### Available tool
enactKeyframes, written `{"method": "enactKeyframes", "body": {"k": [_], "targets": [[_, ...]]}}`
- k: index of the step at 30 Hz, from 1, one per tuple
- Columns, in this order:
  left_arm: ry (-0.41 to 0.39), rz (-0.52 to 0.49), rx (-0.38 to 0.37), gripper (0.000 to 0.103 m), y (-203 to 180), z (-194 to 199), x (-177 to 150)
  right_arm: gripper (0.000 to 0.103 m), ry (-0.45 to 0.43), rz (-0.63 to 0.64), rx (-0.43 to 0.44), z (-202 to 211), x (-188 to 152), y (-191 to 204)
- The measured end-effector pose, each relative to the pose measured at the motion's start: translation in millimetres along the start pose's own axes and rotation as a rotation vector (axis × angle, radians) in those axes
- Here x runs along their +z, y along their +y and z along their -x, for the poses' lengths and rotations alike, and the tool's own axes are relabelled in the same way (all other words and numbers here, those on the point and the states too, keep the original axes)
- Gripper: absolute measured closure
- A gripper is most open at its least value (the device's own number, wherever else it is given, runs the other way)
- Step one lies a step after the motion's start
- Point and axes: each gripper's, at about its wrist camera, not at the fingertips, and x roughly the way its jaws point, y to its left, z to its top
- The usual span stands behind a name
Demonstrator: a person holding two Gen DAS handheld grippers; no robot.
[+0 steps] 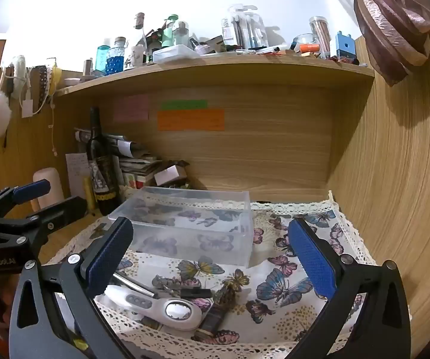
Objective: Organize rigid objects
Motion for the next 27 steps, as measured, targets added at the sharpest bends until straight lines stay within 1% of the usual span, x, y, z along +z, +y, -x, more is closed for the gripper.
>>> {"method": "enactKeyframes", "body": {"k": [9,18,20,27], "targets": [[0.012,0.018,-0.011,0.0,-0.1,-0.6,2.8,0.0,0.006,-0.009,0.002,-0.1,1.0,-2.9],[0.001,0.016,-0.016,0.0,-0.1,1.1,5.2,0.0,-0.001,-0.004,-0.007,1.5,1.9,0.6],[0.001,0.016,-0.029,0.0,-0.6,1.6,5.6,0.0,-0.002,-0.011,-0.001,3.1,6.7,2.2],[-0.01,0.011,-0.025,0.0,-1.0,3.6,6.7,0.0,-0.011,-0.019,0.001,5.9,4.7,-0.9]]}}
